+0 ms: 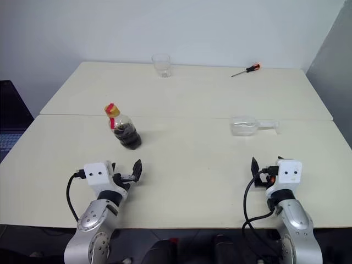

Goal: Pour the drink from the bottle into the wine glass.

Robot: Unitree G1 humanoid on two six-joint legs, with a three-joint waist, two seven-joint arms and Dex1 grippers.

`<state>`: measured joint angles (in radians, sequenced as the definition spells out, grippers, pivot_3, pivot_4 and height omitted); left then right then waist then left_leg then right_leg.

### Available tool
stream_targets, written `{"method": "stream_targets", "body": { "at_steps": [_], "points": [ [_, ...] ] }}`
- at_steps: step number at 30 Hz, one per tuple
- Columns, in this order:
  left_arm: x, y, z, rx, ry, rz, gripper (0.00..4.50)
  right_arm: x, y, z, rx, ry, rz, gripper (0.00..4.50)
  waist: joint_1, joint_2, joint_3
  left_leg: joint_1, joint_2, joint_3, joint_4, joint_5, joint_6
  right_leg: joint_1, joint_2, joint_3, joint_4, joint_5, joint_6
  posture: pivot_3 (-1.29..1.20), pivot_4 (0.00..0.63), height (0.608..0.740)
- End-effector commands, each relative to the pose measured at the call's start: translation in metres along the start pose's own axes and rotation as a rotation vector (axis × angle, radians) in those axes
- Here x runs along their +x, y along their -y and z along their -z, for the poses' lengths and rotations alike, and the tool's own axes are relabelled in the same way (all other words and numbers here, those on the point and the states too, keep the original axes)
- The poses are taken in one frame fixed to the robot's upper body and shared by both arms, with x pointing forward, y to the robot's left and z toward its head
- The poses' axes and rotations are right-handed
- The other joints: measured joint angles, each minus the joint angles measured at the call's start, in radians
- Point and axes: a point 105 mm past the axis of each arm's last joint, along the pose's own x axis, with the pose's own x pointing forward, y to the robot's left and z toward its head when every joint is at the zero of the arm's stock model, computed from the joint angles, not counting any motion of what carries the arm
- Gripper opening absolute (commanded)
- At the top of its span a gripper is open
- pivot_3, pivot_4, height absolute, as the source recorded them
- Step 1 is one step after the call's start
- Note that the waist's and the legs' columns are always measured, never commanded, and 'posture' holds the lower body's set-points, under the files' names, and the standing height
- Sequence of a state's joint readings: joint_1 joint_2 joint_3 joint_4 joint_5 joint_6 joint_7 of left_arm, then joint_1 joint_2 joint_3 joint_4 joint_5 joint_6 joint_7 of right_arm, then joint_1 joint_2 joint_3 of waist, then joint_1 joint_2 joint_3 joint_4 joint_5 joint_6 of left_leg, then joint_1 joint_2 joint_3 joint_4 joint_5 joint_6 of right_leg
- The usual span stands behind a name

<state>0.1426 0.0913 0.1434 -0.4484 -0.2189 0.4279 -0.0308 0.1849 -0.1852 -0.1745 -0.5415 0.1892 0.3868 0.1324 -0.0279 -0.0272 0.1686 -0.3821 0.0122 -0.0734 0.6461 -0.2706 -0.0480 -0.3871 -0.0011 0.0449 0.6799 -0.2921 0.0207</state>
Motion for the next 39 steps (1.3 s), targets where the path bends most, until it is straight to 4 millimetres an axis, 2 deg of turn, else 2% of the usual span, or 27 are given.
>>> {"method": "stream_targets", "body": {
  "at_steps": [1, 23, 32, 36, 39],
  "points": [
    [-0.002, 0.002, -0.019, 0.027, 0.065, -0.001, 4.50, -0.001, 0.001, -0.014, -0.003, 0.056, -0.004, 4.49, 0.000, 0.000, 0.000, 0.000, 0.000, 0.000, 0.000, 0.000, 0.000, 0.000, 0.000, 0.000, 0.000, 0.000, 0.000, 0.00, 0.150, 0.740],
    [-0.005, -0.004, -0.016, 0.047, 0.063, -0.027, 4.50, 0.000, 0.000, -0.015, -0.007, 0.054, -0.027, 4.49, 0.000, 0.000, 0.000, 0.000, 0.000, 0.000, 0.000, 0.000, 0.000, 0.000, 0.000, 0.000, 0.000, 0.000, 0.000, 0.00, 0.150, 0.740],
    [-0.008, -0.005, -0.016, 0.074, 0.058, -0.035, 4.50, -0.004, -0.015, -0.018, 0.003, 0.024, -0.205, 4.49, 0.000, 0.000, 0.000, 0.000, 0.000, 0.000, 0.000, 0.000, 0.000, 0.000, 0.000, 0.000, 0.000, 0.000, 0.000, 0.00, 0.150, 0.740],
    [-0.003, -0.004, -0.022, 0.138, 0.088, -0.021, 4.50, -0.012, -0.033, -0.031, -0.008, 0.045, -0.395, 4.49, 0.000, 0.000, 0.000, 0.000, 0.000, 0.000, 0.000, 0.000, 0.000, 0.000, 0.000, 0.000, 0.000, 0.000, 0.000, 0.00, 0.150, 0.740],
    [0.006, -0.010, -0.027, 0.179, 0.123, -0.047, 4.50, -0.019, -0.047, -0.049, 0.012, 0.103, -0.556, 4.49, 0.000, 0.000, 0.000, 0.000, -0.001, 0.000, 0.000, 0.000, 0.000, 0.001, 0.000, -0.001, 0.000, 0.000, 0.000, 0.00, 0.150, 0.740]
  ]
}}
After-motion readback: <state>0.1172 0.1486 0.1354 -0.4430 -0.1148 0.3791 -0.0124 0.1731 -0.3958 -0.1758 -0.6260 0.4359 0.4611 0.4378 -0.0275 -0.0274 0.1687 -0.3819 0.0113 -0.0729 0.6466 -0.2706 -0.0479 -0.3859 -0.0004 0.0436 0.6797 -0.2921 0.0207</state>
